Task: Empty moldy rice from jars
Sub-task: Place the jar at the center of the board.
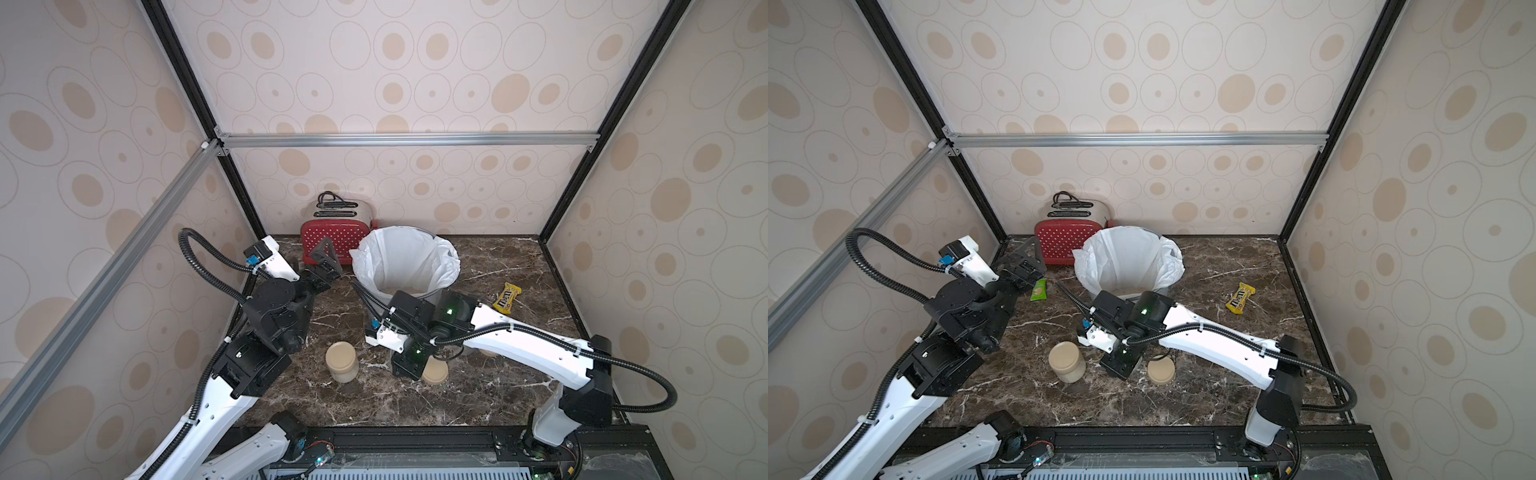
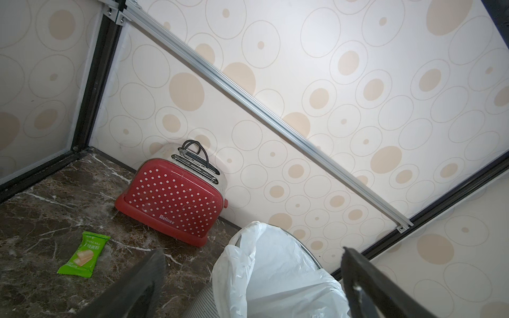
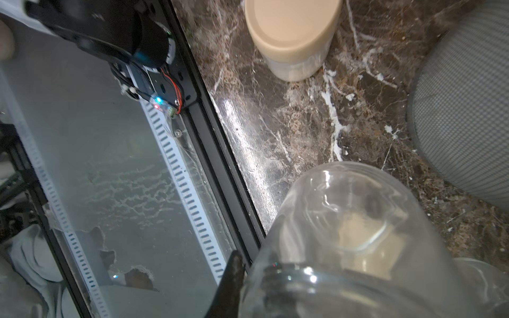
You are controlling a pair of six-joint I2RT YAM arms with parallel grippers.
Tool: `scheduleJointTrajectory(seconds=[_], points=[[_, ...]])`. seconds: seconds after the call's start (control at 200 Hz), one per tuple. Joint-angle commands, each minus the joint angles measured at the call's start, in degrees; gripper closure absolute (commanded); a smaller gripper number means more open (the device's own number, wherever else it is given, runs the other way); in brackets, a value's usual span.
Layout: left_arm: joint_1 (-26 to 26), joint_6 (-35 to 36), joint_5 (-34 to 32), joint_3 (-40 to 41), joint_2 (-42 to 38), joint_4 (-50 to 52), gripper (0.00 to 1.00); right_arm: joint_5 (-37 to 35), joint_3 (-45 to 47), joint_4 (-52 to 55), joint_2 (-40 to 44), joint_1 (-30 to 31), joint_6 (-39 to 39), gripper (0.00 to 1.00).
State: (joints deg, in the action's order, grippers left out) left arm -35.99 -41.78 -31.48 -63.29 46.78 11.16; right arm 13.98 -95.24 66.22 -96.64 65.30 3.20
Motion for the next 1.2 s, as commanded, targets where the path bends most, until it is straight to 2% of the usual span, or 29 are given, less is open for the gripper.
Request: scheduleJointTrajectory(seconds=[0.0,0.476,0.906,1.197], points=[[0.29,-0.73,-2.00,0.18,-1.17,0.53,0.01,-2.66,-2.58,3.80,-1.87,1.60,-3.63,1.00],[0.25,-1.24,-2.29,1.06,-2.05,1.09,0.01,0.08,4.70,0.31,-7.21,2.52,-7.11,1.00],[0.30,-1.57,-1.86,0.98,-2.14,1.53,0.01,2.98,7.50,-0.83,-11.71,2.35,-8.56,1.00],[0.24,-1.59,-2.01,1.01,-2.14,1.66,0.01,3.32,10.84,-3.62,-12.17,1.05,-8.18,1.00]])
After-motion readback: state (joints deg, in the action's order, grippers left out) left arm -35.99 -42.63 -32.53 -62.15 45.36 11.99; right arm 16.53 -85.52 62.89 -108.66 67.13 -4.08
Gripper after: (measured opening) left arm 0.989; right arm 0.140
